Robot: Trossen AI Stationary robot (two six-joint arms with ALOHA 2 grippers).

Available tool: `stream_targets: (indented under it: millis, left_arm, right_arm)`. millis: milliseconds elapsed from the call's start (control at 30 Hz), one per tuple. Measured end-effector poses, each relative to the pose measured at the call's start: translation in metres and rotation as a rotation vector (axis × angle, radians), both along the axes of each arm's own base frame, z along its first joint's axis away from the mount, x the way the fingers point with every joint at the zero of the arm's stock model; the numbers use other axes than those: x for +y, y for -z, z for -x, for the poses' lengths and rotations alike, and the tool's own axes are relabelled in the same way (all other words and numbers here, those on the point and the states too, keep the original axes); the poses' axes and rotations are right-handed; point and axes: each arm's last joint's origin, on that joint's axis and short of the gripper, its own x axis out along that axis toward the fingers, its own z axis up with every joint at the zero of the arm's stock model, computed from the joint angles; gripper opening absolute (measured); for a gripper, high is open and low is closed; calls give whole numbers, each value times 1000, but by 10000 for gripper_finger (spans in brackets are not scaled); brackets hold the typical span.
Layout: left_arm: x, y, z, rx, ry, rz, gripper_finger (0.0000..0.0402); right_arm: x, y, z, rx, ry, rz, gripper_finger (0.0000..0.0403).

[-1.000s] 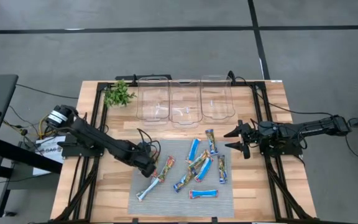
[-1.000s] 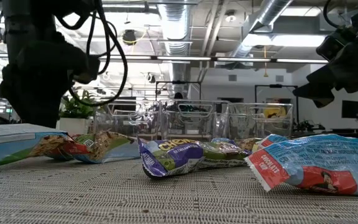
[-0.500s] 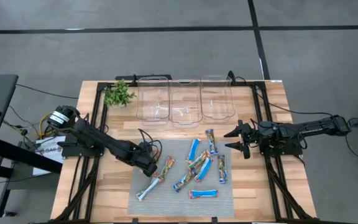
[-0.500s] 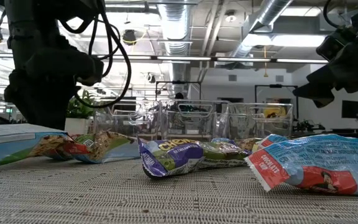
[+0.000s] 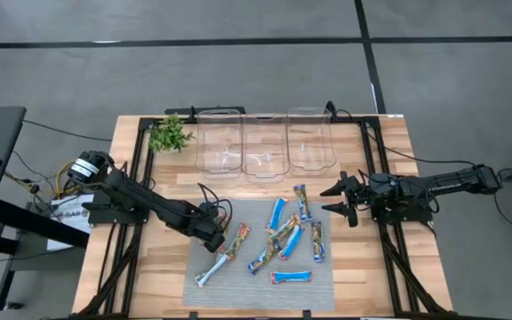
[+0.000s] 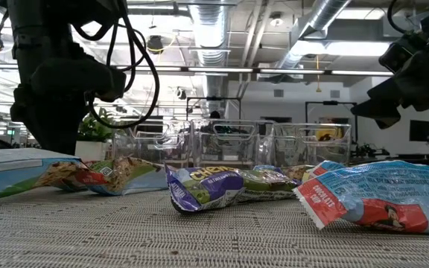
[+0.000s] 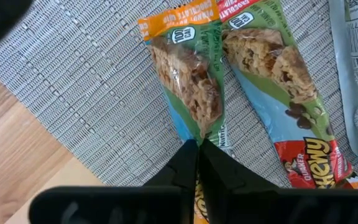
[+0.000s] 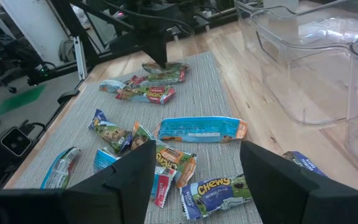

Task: Pick and place Granola Bars by type
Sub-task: Put the orange granola bar into the left transparent bin

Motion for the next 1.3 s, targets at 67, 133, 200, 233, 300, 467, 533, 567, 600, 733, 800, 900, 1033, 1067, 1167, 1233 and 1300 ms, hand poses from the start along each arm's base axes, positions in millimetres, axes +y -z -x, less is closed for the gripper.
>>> stream_targets:
  millis: [67, 133, 200, 233, 300, 467, 533, 567, 600, 733, 800, 900, 1033, 1067, 1167, 1233, 1300]
  left_arm:
    - [0, 0, 0, 0, 1, 1, 4]
    - [0, 0, 0, 1, 6, 4, 1]
    - [0, -1, 0, 2, 21, 11, 2]
    - [-1, -1, 0, 2, 26, 14, 2]
    - [-1, -3, 1, -4, 28, 26, 1]
    - [1, -16, 3, -62, 26, 35, 0]
    - [2, -24, 5, -99, 22, 31, 0]
    - [3, -29, 6, -119, 19, 27, 0]
    - [4, -34, 7, -145, 14, 22, 0]
    - [9, -55, 14, -257, -33, -3, 0]
    - [12, -68, 17, -335, -57, -16, 0]
    - [18, -89, 22, -478, -101, -30, 0]
    - [24, -120, 30, -711, -161, -58, 0]
    - [26, -128, 31, -769, -175, -62, 0]
    - [30, -147, 38, -900, -193, -82, 0]
    - [32, -155, 43, -944, -199, -95, 0]
    - [34, -158, 46, -958, -207, -109, 0]
  right_arm:
    - [0, 0, 0, 0, 0, 0, 225]
    - [0, 0, 0, 0, 0, 0, 225]
    - [0, 0, 0, 0, 0, 0, 225]
    - [0, 0, 0, 0, 0, 0, 225]
    - [0, 0, 0, 0, 0, 0, 225]
    - [0, 0, 0, 0, 0, 0, 225]
    - [0, 0, 0, 0, 0, 0, 225]
    - [0, 0, 0, 0, 0, 0, 225]
    - [0, 0, 0, 0, 0, 0, 225]
    - [0, 0, 0, 0, 0, 0, 225]
    - [0, 0, 0, 0, 0, 0, 225]
    - [0, 0, 0, 0, 0, 0, 225]
    - [0, 0, 0, 0, 0, 0, 225]
    - [0, 0, 0, 0, 0, 0, 225]
    - [0, 0, 0, 0, 0, 0, 225]
    - [0, 0, 0, 0, 0, 0, 225]
    - [0, 0, 0, 0, 0, 0, 225]
